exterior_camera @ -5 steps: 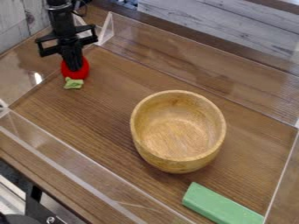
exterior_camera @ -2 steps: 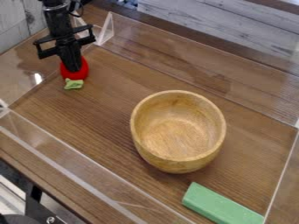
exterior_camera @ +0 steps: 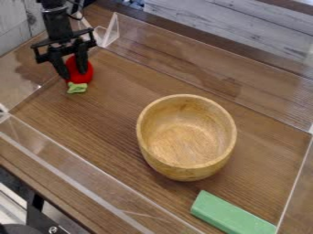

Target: Move the red object to the left side of the table

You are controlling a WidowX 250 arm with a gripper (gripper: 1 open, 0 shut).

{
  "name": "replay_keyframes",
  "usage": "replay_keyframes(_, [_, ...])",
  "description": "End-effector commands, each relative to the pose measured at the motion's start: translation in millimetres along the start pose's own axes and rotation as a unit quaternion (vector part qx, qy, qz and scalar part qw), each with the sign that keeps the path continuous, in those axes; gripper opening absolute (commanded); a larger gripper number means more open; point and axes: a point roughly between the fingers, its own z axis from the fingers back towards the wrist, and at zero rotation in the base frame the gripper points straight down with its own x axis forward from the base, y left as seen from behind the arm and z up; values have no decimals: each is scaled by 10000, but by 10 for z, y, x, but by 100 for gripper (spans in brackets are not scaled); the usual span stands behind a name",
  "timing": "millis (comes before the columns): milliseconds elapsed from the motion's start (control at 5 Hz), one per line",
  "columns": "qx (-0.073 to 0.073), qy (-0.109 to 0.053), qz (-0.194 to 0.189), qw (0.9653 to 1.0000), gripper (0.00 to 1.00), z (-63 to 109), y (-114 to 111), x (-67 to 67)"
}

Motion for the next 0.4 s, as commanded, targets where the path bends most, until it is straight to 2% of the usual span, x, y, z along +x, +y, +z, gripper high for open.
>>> replay_keyframes(0, [-6,-86,79,9999,100,128,40,-22])
replay_keyframes(200, [-56,-70,-39,10000,100,247,2,-95])
